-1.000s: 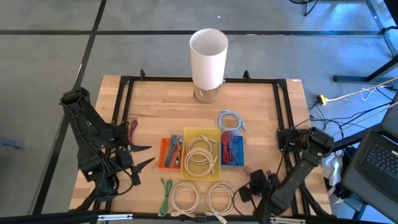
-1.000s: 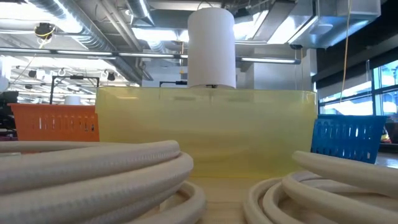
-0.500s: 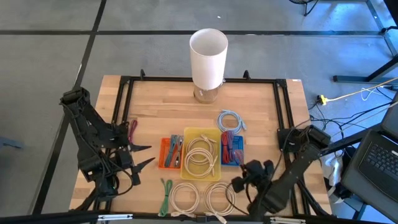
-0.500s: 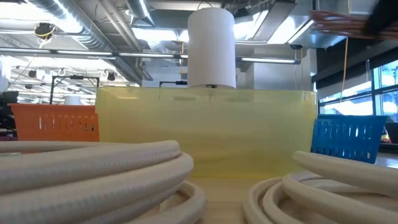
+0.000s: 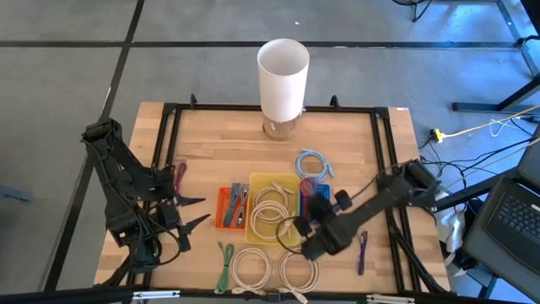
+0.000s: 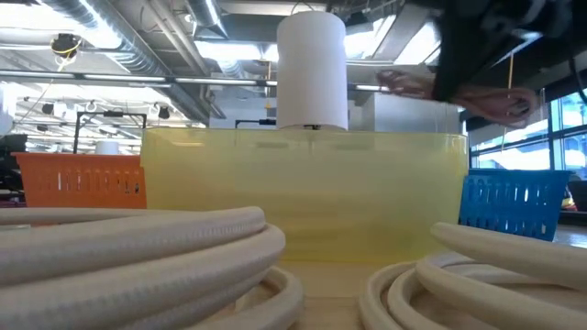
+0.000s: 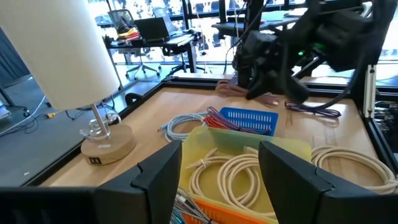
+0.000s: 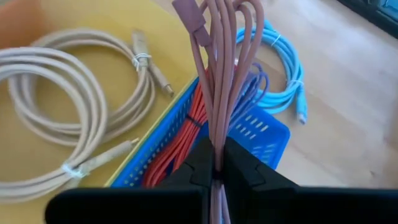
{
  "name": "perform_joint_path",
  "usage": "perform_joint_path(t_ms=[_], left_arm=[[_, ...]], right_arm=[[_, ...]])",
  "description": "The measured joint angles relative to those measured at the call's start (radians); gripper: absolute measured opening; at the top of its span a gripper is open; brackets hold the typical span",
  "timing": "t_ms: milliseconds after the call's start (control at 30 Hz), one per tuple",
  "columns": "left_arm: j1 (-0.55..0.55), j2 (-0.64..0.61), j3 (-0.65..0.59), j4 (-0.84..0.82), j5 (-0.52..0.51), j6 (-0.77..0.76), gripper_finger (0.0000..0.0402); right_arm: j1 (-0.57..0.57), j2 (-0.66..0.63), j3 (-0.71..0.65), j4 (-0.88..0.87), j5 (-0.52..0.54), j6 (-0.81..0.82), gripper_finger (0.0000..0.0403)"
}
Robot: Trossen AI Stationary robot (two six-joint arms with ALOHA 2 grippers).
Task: Pick & Place USB Port
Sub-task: Put the pink charger cable into the blue bin
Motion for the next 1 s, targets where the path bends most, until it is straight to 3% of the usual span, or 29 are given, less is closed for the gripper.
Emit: perform_joint_path(t_ms=[267, 467, 600, 733, 867, 1000], left_arm=[[0.000, 0.000, 0.000, 0.006, 0.010, -0.005, 0.0207], [0.000, 0.000, 0.000, 0.011, 0.070, -0.007, 0.0207], [0.000, 0.000, 0.000, 0.011, 0.074, 0.022, 0.0207], [0.000, 0.000, 0.000, 0.011, 0.050, 0.037, 0.0207], [0.000, 0.000, 0.000, 0.011, 0.046, 0.037, 0.0207], [0.000, 0.000, 0.000, 0.011, 0.052, 0.037, 0.0207]], right_arm=[[-0.144, -0.049, -0.080, -0.077, -0.029, -0.142, 0.0016], [-0.161, -0.336, -0.331, -0.021, 0.009, -0.021, 0.0016], [-0.099, -0.555, -0.516, 0.183, 0.112, 0.031, 0.0016], [-0.055, -0.686, -0.725, 0.597, 0.227, -0.018, 0.0016], [-0.054, -0.677, -0.890, 0.923, 0.211, -0.052, 0.0016], [-0.053, -0.605, -0.919, 1.050, 0.211, -0.051, 0.0016]])
